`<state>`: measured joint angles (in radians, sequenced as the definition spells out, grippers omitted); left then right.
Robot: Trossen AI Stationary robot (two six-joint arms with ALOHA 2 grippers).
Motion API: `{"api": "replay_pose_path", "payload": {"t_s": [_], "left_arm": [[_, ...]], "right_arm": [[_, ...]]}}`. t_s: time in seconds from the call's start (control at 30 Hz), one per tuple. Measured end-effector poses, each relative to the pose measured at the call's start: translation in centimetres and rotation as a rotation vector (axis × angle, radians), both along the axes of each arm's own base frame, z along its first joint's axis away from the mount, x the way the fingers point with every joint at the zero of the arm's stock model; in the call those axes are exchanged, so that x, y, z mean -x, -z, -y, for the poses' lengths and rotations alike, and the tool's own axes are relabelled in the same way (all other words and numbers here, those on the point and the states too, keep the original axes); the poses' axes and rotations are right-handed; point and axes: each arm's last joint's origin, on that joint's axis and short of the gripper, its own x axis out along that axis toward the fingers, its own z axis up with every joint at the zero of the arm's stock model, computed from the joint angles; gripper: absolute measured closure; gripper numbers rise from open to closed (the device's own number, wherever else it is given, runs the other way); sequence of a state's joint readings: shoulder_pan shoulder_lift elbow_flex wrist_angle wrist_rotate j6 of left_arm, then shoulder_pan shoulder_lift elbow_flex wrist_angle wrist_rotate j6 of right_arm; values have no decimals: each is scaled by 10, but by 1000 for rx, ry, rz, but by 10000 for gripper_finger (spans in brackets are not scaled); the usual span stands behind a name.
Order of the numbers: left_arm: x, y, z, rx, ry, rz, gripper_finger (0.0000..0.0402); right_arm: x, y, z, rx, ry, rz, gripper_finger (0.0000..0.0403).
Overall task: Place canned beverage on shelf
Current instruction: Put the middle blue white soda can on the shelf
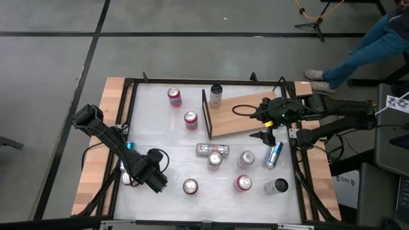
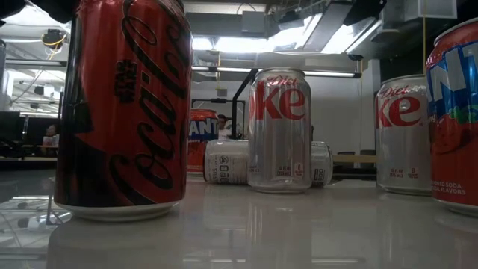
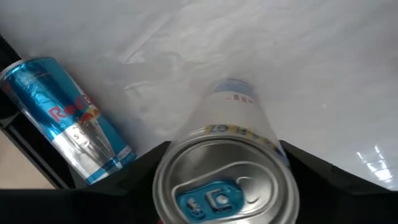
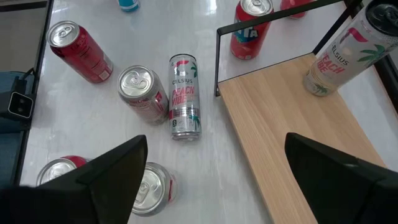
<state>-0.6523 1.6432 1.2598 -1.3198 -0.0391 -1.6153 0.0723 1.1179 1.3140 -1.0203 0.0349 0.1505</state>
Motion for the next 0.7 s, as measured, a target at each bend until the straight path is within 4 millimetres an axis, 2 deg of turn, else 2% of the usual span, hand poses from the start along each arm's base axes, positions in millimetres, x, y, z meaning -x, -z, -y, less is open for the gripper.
{"api": "replay_pose_path", "payload": {"t_s": [0.13, 0.43, 0.7], "left_arm": [[-3, 0, -4, 9, 36, -3, 191], [-18, -5, -22, 34, 199, -10, 189], [-44, -19, -57, 1, 427, 29, 185]], "right_arm": [[0, 0, 0, 0, 1, 0, 33], [0, 0, 0, 0, 1, 1, 33], [0, 0, 0, 0, 0, 2, 33]]}}
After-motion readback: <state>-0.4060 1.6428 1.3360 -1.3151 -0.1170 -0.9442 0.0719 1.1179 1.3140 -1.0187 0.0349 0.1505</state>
